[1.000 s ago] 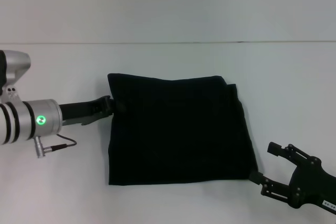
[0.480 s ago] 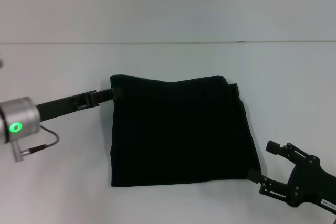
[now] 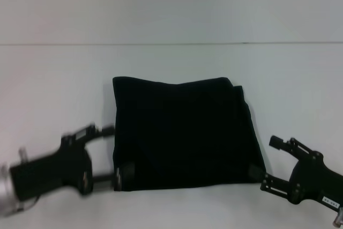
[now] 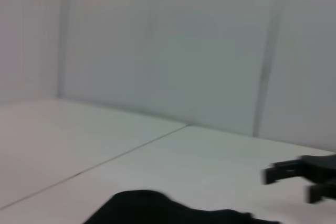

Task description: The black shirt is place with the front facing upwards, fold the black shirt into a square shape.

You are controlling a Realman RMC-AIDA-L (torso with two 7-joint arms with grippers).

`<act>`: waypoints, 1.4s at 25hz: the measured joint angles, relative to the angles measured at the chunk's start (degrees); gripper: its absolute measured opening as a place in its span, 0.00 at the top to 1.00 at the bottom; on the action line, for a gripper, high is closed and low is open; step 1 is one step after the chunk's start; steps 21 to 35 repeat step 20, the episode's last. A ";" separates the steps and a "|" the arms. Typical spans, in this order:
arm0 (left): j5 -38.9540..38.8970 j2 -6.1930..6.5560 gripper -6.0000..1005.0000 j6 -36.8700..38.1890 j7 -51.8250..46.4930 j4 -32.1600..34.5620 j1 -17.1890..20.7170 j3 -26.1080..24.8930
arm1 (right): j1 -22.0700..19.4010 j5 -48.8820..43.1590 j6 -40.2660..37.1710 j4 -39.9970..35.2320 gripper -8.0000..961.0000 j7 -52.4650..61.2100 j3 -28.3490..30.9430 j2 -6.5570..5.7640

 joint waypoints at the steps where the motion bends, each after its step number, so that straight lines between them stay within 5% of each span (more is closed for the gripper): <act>1: -0.31 -0.27 0.23 1.81 2.94 -0.25 1.55 -0.12 | -0.26 0.04 0.17 0.65 0.03 -0.83 0.01 -0.02; 5: -0.95 -0.21 0.13 0.90 6.21 -2.44 5.31 -0.78 | -1.48 0.15 2.37 2.45 0.03 -3.68 0.54 -0.04; 12: -0.38 -0.01 0.06 -2.67 10.12 -6.54 6.61 -3.21 | -1.78 0.16 4.92 3.96 0.03 -5.66 1.06 0.03; 35: -0.51 -0.04 0.06 -3.48 10.17 -7.17 6.64 -3.73 | -1.31 0.13 5.37 4.08 0.03 -5.95 1.07 0.09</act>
